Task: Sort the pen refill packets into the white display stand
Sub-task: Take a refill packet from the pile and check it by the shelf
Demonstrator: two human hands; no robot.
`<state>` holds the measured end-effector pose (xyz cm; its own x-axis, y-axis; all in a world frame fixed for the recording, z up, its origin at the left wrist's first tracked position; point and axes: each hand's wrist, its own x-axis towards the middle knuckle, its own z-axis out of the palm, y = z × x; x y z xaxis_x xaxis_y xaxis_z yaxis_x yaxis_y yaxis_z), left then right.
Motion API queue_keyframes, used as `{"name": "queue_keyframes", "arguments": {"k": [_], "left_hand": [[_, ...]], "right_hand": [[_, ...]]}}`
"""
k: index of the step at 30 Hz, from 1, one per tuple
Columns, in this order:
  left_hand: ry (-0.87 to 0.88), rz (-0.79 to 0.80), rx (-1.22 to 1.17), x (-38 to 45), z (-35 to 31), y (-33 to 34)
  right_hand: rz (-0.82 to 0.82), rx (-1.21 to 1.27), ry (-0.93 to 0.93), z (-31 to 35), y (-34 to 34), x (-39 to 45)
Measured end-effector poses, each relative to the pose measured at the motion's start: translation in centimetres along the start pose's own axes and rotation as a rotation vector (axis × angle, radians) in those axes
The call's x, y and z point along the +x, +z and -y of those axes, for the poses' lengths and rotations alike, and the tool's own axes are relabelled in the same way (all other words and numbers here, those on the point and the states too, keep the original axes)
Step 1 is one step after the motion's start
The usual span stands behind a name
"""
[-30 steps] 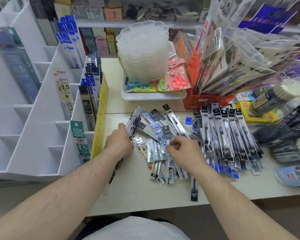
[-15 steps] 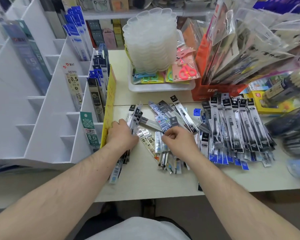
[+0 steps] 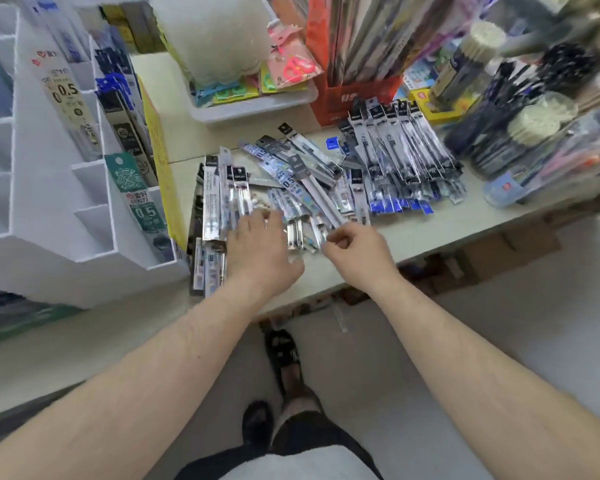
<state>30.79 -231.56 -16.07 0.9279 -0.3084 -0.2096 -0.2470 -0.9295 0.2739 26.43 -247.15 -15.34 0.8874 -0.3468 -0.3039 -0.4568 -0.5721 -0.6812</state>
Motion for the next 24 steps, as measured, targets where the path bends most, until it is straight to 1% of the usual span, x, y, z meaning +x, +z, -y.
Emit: {"name": "queue_keyframes", "arguments": {"k": [7, 10, 12, 14, 17, 19, 20, 21, 24], "left_hand": [[0.316, 0.011, -0.123, -5.5, -3.8, 3.8], [0.471, 0.016, -0.148, -7.1, -5.5, 6.5], [0.523, 0.089, -0.121, -8.0, -6.6, 9.1], [0.519, 0.211, -0.034, -8.4, -7.3, 12.2], [0.438, 0.441, 0.094, -7.3, -7.2, 18.7], [0.346, 0.627, 0.077, -5.4, -6.8, 24.0], [0.326, 0.687, 0.072, -4.4, -6.5, 27.0], [0.315, 0.707, 0.098, -3.4, -6.3, 30.0], [0.297, 0.702, 0.18, -0.8, -5.8, 38.8]], "right_hand": [[-0.19, 0.071, 0.092, -5.6, 0.1, -5.1], [-0.181, 0.099, 0.158, -9.2, 0.5, -6.7], [-0.151, 0.077, 0.218, -12.8, 1.0, -7.2], [-0.073, -0.014, 0.305, -17.6, 2.2, -7.1], [0.099, -0.163, 0.414, -26.4, 5.9, -5.6], [0.189, -0.21, 0.427, -32.8, 9.5, -3.7], [0.223, -0.238, 0.424, -36.1, 11.6, -2.5], [0.259, -0.275, 0.417, -39.3, 13.8, -1.3], [0.35, -0.399, 0.409, -48.0, 20.4, 1.9]]}}
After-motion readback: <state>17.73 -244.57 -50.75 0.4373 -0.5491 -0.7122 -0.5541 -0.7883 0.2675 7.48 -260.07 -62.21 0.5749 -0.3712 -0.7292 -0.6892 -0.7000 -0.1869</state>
